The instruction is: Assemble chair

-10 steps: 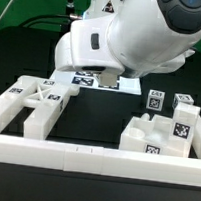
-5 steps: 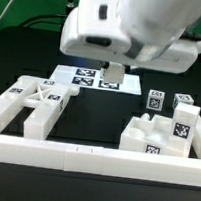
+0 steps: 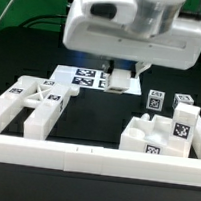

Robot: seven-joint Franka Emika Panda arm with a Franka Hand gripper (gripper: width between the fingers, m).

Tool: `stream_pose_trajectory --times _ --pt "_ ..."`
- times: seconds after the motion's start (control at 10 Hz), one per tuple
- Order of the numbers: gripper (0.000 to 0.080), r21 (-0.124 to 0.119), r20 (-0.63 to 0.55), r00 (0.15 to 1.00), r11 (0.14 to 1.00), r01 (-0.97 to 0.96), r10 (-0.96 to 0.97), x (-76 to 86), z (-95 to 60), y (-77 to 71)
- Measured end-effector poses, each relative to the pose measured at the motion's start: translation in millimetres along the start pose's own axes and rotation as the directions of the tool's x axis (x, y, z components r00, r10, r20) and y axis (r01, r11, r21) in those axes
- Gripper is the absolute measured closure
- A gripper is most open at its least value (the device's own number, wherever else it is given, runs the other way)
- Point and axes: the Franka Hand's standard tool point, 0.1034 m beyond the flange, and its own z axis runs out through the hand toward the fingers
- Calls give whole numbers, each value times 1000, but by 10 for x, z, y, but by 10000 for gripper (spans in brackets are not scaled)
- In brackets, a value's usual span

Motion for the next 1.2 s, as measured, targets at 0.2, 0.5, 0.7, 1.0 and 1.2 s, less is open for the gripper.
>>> stream_pose_trajectory --times 0.2,0.5,0.7,1.0,1.2 --pt "515 -51 -122 991 998 47 -52 218 -201 -117" --pt "515 -36 -325 944 998 47 -56 299 -190 -133" --pt "515 39 -467 884 999 -14 30 315 -246 -209" --pt "515 79 -645 761 997 -23 69 468 -620 -156" --pt "515 72 -736 674 997 -20 66 484 -603 -155"
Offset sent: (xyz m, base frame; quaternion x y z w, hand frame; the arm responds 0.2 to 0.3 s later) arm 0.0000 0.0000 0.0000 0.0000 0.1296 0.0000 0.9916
